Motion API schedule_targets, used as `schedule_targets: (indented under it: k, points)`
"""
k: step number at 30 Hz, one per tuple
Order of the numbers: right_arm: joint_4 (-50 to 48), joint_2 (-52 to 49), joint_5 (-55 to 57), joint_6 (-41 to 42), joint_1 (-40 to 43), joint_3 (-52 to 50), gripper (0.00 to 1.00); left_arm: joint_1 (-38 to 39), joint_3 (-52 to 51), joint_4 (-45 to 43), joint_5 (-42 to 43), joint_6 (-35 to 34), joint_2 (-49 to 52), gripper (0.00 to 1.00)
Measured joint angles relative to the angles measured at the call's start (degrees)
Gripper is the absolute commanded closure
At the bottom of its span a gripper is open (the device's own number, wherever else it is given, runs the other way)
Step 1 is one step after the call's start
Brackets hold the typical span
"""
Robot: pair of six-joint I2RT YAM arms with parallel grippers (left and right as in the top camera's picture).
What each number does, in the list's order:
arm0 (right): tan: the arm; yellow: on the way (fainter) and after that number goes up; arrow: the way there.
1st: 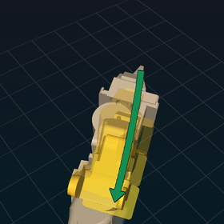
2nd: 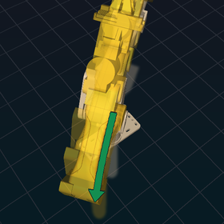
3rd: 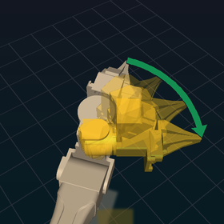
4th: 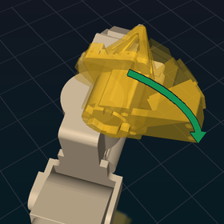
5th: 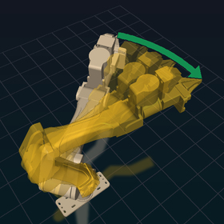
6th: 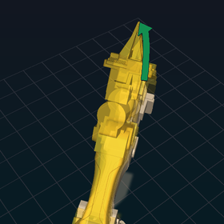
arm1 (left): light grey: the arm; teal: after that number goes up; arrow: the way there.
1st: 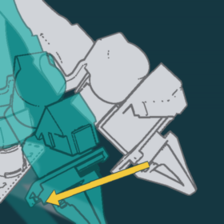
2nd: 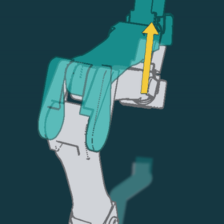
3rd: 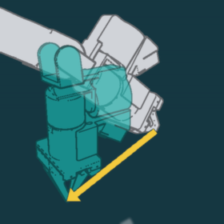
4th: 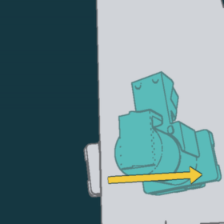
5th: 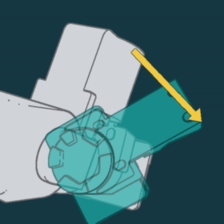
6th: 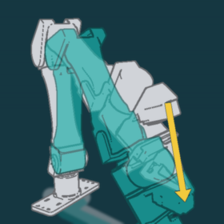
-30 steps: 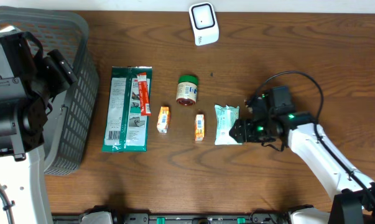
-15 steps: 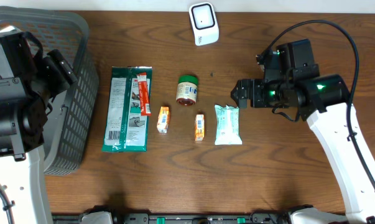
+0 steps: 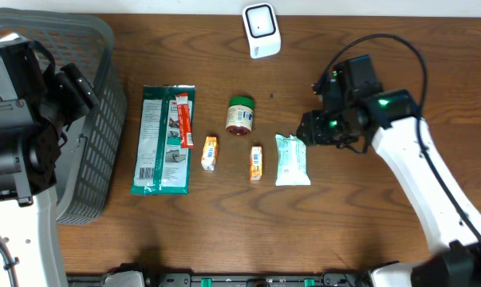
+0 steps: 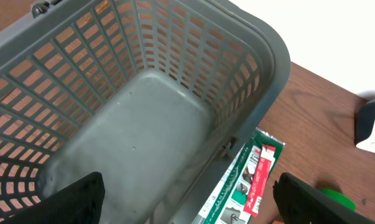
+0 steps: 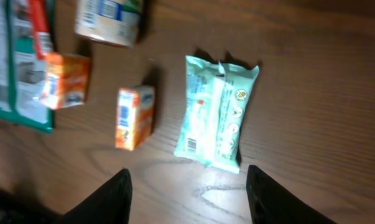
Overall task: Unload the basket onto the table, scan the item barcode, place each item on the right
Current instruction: 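Lower the right gripper onto the wipes pack and grasp it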
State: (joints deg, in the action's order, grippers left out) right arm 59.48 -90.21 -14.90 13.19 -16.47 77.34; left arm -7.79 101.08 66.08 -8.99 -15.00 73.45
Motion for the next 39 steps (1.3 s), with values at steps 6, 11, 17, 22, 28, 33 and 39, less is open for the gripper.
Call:
schedule_targets:
  k: [6,11,17,22,28,33,39]
  points:
    - [-0.9,-5.49,1.38,0.0,0.04,-0.28,0.39,0.0,0.0,0.02,0.0,0.0,0.0,0.12]
    - [-2.23,-10.21,1.95,0.0,0.04,-0.28,0.38,0.0,0.0,0.02,0.0,0.0,0.0,0.12]
    - [-4.07,-15.17,2.56,0.0,0.04,-0.28,0.35,0.0,0.0,0.02,0.0,0.0,0.0,0.12]
    - [-4.81,-16.94,2.78,0.0,0.04,-0.33,0.35,0.0,0.0,0.0,0.0,0.0,0.0,0.12]
    - [-4.94,-17.03,2.78,0.0,0.04,-1.86,0.35,0.0,0.0,0.02,0.0,0.0,0.0,0.12]
    - [-8.94,-17.03,1.99,0.0,0.04,-6.4,0.36,0.0,0.0,0.0,0.0,0.02,0.0,0.12]
    - [-16.33,-17.16,-0.15,0.83,0.04,-12.81,0.42,0.0,0.0,0.02,0.0,0.0,0.0,0.12]
